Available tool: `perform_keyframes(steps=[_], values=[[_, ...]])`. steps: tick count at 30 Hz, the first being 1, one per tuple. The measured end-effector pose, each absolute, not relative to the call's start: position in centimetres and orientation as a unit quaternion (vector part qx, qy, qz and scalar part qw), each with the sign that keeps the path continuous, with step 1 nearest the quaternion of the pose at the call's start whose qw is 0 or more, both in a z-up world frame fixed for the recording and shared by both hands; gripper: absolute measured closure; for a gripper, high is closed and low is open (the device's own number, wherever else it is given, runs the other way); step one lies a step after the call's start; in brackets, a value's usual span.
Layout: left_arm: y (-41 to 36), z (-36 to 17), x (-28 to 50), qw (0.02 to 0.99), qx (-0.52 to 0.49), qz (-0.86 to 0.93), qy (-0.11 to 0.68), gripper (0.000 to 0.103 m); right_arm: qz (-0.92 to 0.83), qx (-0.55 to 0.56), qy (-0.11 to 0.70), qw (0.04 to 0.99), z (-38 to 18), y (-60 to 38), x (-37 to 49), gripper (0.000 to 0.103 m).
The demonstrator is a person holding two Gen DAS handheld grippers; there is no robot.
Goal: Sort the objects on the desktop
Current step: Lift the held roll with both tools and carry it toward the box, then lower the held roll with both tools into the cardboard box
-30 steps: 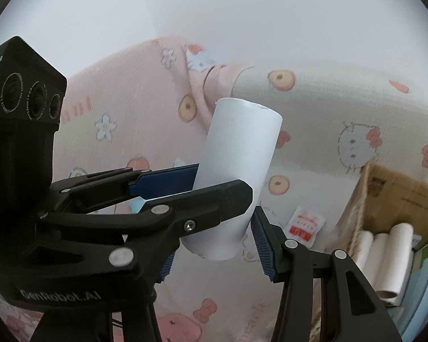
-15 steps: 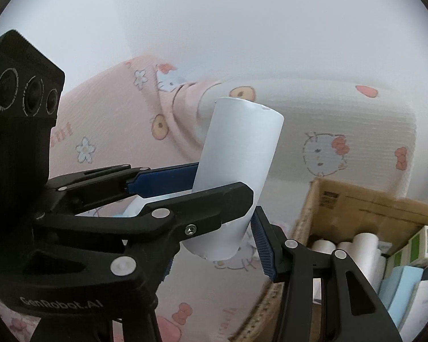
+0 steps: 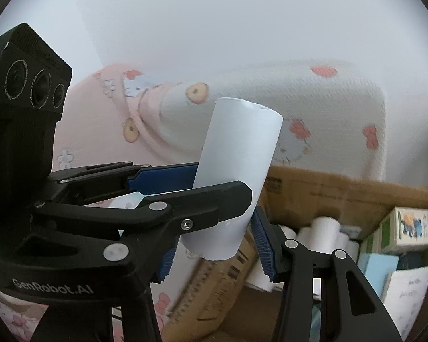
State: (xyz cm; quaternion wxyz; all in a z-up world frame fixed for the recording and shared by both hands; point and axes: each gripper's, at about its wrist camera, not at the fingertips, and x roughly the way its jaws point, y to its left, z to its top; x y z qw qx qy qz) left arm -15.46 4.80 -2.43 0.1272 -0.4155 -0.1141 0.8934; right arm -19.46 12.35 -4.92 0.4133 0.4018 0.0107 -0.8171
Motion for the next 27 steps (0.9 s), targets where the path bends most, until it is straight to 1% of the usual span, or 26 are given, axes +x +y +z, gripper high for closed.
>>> perform_keyframes(steps=[5,9,17,20,23,27], values=[[6.7,-3.9,-16.9,0.129,-0.451,0.878,-0.098,0.057,-0.805,0.431,0.0,0.407,-6.4,13.7,-20.5,0.056],[8.0,-5.0,-18.7,0.128,-0.494,0.854,-0.099,0.057,-0.799,0.451,-0.001,0.397,-7.6,14.8,-20.7,0.056],[8.3,-7.2,-21.1,0.121,-0.553,0.81,-0.153,0.057,-0.787,0.478,-0.017,0.391,-9.2,16.8,-21.9,0.056],[8.4,-8.1,-21.6,0.101,-0.575,0.797,-0.158,0.057,-0.783,0.484,-0.012,0.39,-9.5,17.0,-22.0,0.056],[8.8,-9.2,-22.3,0.063,-0.601,0.785,-0.137,0.057,-0.779,0.491,-0.002,0.391,-9.6,16.8,-21.9,0.056],[8.9,-10.1,-22.6,0.048,-0.61,0.781,-0.124,0.057,-0.787,0.486,0.031,0.38,-9.3,16.5,-21.2,0.056]])
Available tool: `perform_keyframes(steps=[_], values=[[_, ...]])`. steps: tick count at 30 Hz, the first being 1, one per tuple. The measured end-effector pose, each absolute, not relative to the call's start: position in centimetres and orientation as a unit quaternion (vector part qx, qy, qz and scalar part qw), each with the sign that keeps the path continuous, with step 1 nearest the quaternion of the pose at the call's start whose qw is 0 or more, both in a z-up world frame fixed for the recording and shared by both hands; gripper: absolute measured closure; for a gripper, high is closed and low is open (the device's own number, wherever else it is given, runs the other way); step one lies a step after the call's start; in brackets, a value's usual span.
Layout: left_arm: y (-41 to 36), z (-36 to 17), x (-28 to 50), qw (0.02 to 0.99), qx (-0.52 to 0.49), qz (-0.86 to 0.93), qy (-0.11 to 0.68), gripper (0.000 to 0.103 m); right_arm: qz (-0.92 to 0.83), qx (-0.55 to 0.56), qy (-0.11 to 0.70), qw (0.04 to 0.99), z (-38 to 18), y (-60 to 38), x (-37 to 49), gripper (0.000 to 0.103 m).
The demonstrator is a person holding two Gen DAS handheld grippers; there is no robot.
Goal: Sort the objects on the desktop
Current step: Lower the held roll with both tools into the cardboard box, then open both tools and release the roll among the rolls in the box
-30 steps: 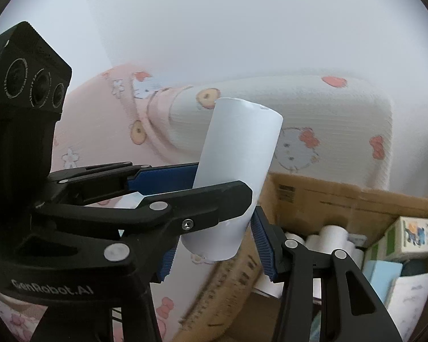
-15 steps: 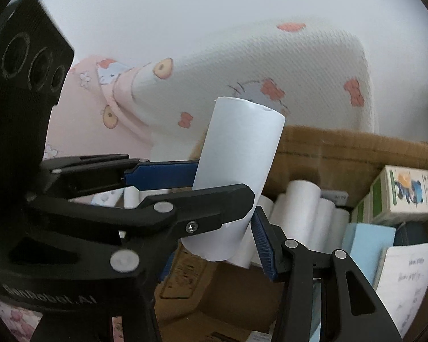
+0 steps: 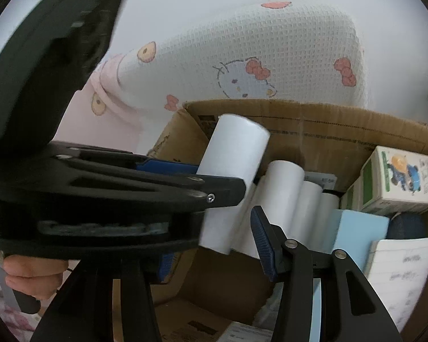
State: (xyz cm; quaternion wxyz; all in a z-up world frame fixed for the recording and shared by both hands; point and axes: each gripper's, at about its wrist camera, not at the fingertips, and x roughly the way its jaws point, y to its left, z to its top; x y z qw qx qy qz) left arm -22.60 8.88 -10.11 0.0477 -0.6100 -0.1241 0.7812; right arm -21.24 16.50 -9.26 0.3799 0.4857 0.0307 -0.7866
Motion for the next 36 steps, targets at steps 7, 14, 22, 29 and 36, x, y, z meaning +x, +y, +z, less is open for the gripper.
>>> perform_keyframes(steps=[7,14,22,29,36], values=[[9.8,-10.5,-23.6,0.019,-0.629,0.771,-0.097,0.057,-0.784,0.497,0.063,0.366,-9.6,16.3,-20.9,0.056],[9.9,-11.0,-24.6,-0.012,-0.652,0.751,-0.105,0.057,-0.777,0.517,0.053,0.355,-10.0,17.2,-21.5,0.056],[9.4,-11.0,-25.1,-0.008,-0.661,0.739,-0.132,0.057,-0.758,0.555,0.009,0.343,-10.9,18.3,-22.6,0.056],[9.8,-10.9,-24.0,0.003,-0.634,0.765,-0.115,0.086,-0.755,0.559,-0.003,0.344,-10.4,19.2,-22.1,0.056],[10.3,-7.8,-21.0,0.045,-0.54,0.836,-0.093,0.086,-0.767,0.556,0.011,0.32,-7.7,19.5,-20.0,0.056]])
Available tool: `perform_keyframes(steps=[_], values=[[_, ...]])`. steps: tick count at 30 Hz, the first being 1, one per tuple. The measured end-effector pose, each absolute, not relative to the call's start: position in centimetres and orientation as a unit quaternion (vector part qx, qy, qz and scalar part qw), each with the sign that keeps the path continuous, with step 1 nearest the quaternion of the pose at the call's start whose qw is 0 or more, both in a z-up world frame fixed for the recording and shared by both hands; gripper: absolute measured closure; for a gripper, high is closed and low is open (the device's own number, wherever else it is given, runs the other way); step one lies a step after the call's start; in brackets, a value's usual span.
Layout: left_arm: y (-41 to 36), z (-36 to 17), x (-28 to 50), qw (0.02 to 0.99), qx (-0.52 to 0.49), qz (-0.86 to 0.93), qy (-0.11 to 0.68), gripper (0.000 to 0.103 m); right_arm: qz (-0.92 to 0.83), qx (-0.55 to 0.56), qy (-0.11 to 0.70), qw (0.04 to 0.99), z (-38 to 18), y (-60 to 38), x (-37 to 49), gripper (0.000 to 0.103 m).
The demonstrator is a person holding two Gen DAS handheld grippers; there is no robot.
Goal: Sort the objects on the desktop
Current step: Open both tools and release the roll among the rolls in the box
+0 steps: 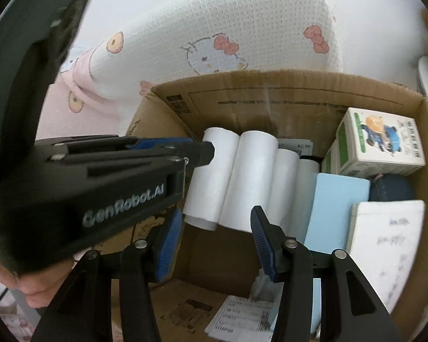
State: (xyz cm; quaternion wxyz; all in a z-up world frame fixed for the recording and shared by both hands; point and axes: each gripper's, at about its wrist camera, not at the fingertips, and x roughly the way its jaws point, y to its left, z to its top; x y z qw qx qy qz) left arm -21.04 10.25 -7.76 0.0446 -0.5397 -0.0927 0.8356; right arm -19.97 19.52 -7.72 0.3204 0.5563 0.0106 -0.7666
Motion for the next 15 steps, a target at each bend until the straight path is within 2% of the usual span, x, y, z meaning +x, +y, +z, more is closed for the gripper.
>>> perform_keyframes(steps=[8,13,15], values=[[7.1,-4.1,-14.3,0.061,-0.39,0.909,-0.136,0.086,-0.779,0.537,0.01,0.325,-4.2,19.5,-16.3,0.056],[6.8,-2.2,-10.3,0.032,-0.318,0.945,-0.072,0.085,-0.792,0.517,0.02,0.325,-3.4,18.0,-15.2,0.056],[6.2,-1.5,-9.5,0.031,-0.306,0.949,-0.072,0.085,-0.804,0.505,0.03,0.314,-2.8,17.7,-14.7,0.056]])
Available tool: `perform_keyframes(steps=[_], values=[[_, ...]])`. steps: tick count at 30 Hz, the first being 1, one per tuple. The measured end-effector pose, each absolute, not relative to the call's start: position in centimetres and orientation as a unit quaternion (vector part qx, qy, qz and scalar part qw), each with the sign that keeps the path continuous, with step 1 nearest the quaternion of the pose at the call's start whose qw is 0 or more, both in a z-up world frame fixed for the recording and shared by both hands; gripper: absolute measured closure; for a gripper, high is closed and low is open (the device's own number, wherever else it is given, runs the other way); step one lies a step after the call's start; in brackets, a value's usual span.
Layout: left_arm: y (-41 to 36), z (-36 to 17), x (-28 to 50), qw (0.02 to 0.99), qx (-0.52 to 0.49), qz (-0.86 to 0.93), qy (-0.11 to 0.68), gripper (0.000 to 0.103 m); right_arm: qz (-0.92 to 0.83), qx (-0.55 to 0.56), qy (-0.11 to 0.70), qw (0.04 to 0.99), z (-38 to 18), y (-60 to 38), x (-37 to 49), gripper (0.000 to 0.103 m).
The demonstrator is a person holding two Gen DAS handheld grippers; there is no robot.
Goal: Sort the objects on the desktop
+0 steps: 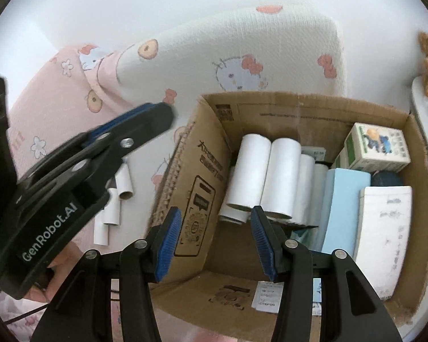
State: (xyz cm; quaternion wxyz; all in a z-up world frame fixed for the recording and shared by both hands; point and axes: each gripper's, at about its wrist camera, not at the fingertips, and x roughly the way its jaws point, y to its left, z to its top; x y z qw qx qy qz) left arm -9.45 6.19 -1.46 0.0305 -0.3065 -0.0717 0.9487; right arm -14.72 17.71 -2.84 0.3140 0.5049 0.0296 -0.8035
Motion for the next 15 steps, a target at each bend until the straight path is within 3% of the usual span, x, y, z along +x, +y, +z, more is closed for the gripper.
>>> perform_keyframes(steps=[4,11,15], values=[[5.2,-0.8,-7.9,0.048,-0.297,0.949,-0.099,0.085,-0.834,0.474,0.073,0.272,-1.1,17.6,-13.3,0.056],[6.4,-1.5,-6.0,0.041,-0.312,0.948,-0.049,0.085,-0.852,0.454,0.105,0.237,0.4,17.6,-11.2,0.055],[7.1,-2.3,-5.2,0.041,-0.338,0.94,-0.028,0.077,-0.859,0.442,0.138,0.219,0.6,17.0,-9.9,0.055]])
